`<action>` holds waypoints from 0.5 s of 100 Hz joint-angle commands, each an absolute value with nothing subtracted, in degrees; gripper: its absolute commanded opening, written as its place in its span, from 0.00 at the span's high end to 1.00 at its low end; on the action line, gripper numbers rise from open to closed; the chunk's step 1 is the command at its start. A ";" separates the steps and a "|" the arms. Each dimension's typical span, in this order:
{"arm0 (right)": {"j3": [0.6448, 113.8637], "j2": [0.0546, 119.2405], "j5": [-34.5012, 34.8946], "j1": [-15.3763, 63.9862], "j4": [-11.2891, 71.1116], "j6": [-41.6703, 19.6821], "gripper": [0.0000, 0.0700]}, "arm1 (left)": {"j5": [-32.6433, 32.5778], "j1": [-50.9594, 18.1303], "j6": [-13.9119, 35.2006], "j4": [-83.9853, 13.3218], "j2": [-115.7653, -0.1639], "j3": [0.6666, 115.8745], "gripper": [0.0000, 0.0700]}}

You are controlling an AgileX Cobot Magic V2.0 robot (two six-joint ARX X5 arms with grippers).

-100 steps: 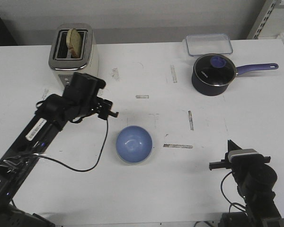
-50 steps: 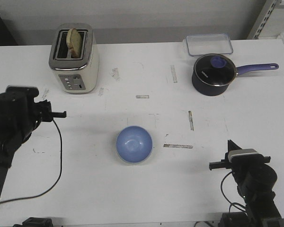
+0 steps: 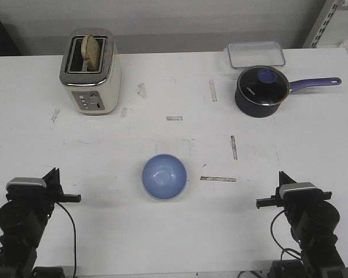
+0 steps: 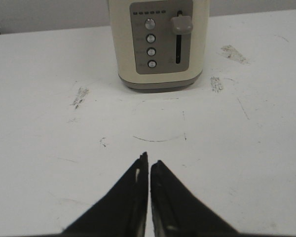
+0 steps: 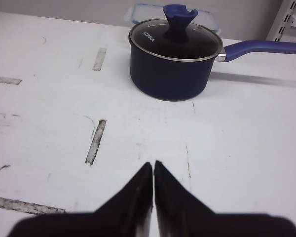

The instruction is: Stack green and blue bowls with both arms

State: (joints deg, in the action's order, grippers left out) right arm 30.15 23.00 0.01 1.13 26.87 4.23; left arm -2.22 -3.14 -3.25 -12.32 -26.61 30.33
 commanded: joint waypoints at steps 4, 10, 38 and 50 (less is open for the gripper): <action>30.30 23.20 0.01 1.23 26.26 3.90 1.00 | -2.20 -2.39 -3.77 -10.76 -23.14 27.97 1.00; 30.30 23.20 0.01 1.23 26.24 3.90 1.00 | -2.20 -2.07 -3.40 -11.38 -21.61 27.38 1.00; 30.30 23.20 -0.03 1.21 26.15 3.97 1.00 | -2.17 -1.93 -3.42 -12.19 -18.20 27.38 1.00; 30.30 23.20 -0.01 1.21 26.11 3.97 1.00 | -2.17 -1.93 -3.42 -12.12 -17.12 27.38 1.00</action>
